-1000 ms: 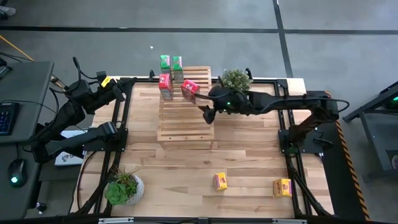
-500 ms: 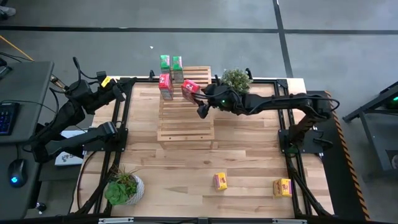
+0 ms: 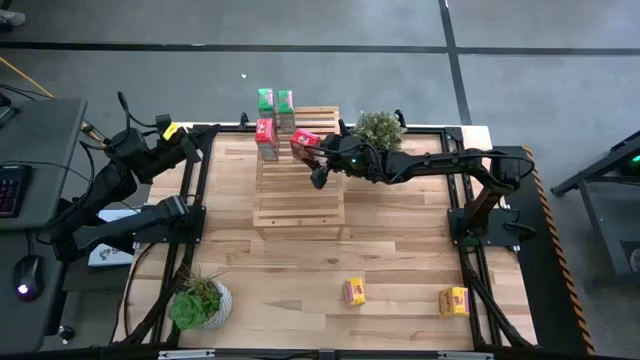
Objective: Stack cereal on shelf
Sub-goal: Put the red cereal box aligned with the other red cereal box on the shelf, then put the right yellow cereal box on the shelf
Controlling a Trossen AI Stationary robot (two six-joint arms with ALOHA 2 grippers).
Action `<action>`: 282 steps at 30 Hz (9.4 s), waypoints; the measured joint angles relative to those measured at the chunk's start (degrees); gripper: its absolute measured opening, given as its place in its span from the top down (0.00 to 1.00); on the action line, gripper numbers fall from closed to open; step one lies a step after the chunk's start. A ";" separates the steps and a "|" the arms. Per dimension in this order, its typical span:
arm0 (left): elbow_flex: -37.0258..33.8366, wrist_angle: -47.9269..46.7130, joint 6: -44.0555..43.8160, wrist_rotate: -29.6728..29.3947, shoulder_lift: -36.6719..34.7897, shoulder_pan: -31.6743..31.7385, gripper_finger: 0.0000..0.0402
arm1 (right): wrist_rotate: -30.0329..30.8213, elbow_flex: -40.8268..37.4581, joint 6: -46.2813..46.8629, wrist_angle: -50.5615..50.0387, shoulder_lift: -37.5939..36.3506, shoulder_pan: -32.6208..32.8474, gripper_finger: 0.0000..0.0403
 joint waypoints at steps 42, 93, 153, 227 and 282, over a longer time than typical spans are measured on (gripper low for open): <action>0.00 0.00 0.05 -0.02 0.00 0.00 1.00 | 11.21 0.02 19.41 7.99 1.70 4.98 0.55; 0.00 -0.02 1.43 4.85 0.00 -0.02 1.00 | 45.56 54.73 27.97 -35.90 30.86 10.32 0.60; 0.01 0.00 1.43 5.31 0.00 -0.02 1.00 | 31.02 54.64 34.49 -46.67 30.99 7.79 0.42; 0.02 -0.44 2.04 7.76 -0.02 -0.02 1.00 | 12.34 7.33 35.77 -77.76 -19.09 21.22 1.00; 0.02 20.97 1.58 18.84 5.34 -9.81 1.00 | -29.90 1.87 122.06 -87.85 -21.73 63.56 0.23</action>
